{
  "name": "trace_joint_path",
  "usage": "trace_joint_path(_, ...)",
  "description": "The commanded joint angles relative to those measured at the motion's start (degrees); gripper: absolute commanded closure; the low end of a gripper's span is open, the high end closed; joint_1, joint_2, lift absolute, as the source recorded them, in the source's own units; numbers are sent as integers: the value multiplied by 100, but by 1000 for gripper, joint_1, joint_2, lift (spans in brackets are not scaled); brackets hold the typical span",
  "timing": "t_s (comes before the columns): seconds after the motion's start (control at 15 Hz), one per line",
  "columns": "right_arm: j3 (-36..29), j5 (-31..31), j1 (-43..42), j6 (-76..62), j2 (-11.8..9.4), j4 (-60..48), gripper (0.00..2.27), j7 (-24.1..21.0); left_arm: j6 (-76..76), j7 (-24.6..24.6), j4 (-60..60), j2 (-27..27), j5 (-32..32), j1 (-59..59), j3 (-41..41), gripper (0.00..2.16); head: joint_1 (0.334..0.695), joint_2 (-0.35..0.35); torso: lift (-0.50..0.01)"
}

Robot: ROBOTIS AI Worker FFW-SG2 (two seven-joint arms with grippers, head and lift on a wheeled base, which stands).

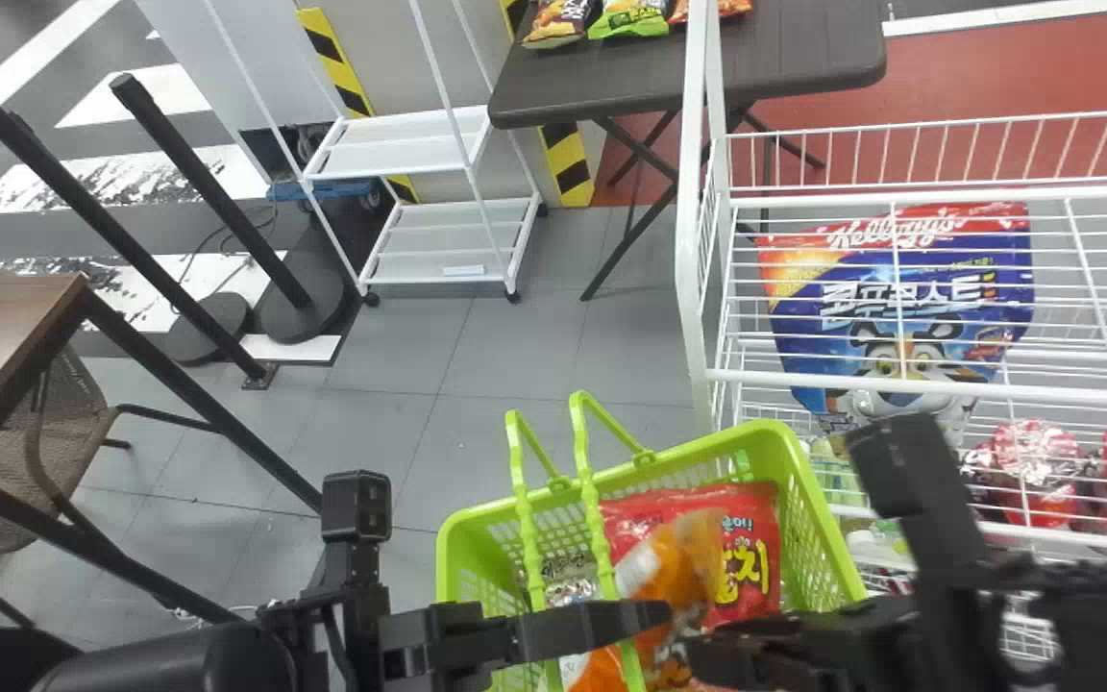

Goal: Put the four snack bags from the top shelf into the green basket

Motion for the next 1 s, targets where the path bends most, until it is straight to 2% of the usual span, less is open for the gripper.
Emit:
trace_joint_path(0.0, -941, -171, 347, 324, -8, -828, 49, 61, 0, -57, 1, 9, 0, 0, 22, 2148, 695, 350, 0)
trace_joint_path(0.13, -2048, -364, 497, 289, 0, -1381, 53, 123, 0, -57, 10, 9, 9, 9, 66, 2148, 695, 350, 0)
trace_joint_path(0.2, -2541, -250, 453, 61, 9, -1425, 53, 123, 0, -57, 10, 18, 44, 27, 84, 2148, 695, 350, 0)
trace_joint_path(0.27, -2892, -13, 286, -168, 0, -1373, 60, 96, -17, -57, 1, 18, 44, 44, 92, 2148, 695, 315, 0)
trace_joint_path(0.33, -3042, 585, 13, -221, 0, -1179, 60, 61, -17, -57, -7, 18, 53, 53, 92, 2148, 695, 185, 0)
trace_joint_path(0.47, -3200, 1499, -497, -642, -26, -529, 63, 44, -17, -57, -25, 18, 53, 88, 84, 2148, 695, 57, 0)
trace_joint_path(0.53, -3200, 1833, -664, -1240, -140, -81, 66, 8, -17, -57, -43, 18, 53, 115, 84, 2148, 695, -15, 0)
trace_joint_path(0.6, -3191, 2053, -813, -1767, -184, 359, 66, -27, -17, -57, -43, 18, 53, 123, 84, 2148, 695, -128, 0)
trace_joint_path(0.73, -3200, 2360, -1314, -2717, -255, 1554, 70, -44, -35, -57, -34, 9, 53, 176, 110, 2148, 695, -205, 0)
trace_joint_path(0.93, -3332, 2720, -2202, -3226, -316, 3048, 70, -9, -35, -57, -16, 9, 53, 220, 198, 2148, 695, -255, 0)
